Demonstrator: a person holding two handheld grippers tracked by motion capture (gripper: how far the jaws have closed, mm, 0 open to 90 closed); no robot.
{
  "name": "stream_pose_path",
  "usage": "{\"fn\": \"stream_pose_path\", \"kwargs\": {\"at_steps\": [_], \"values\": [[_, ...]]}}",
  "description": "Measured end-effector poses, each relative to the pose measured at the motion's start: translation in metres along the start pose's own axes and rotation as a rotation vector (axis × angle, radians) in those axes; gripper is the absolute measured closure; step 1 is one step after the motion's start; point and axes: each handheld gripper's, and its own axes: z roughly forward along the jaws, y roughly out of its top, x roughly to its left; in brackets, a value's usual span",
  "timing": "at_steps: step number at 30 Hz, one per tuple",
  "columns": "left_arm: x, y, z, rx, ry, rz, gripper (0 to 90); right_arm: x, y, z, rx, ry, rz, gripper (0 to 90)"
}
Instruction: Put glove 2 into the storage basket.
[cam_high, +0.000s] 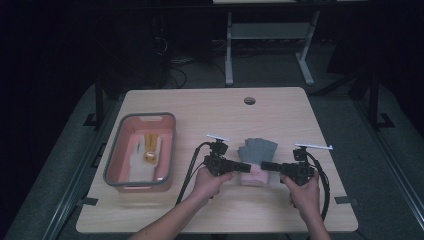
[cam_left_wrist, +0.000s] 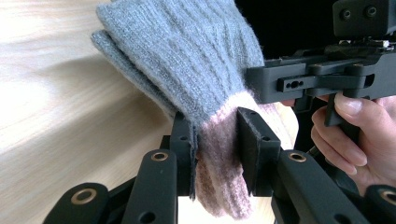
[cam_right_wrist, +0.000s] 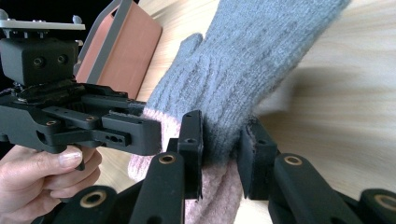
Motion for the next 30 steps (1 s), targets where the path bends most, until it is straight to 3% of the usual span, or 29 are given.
{"fn": "stream_pose_path", "kwargs": {"at_steps": [30], "values": [[0.009, 0.005, -0.033, -0.039, -0.004, -0.015, 69.9, 0.024, 0.018, 0.019, 0.03, 0.031, -0.023, 72.9]]}}
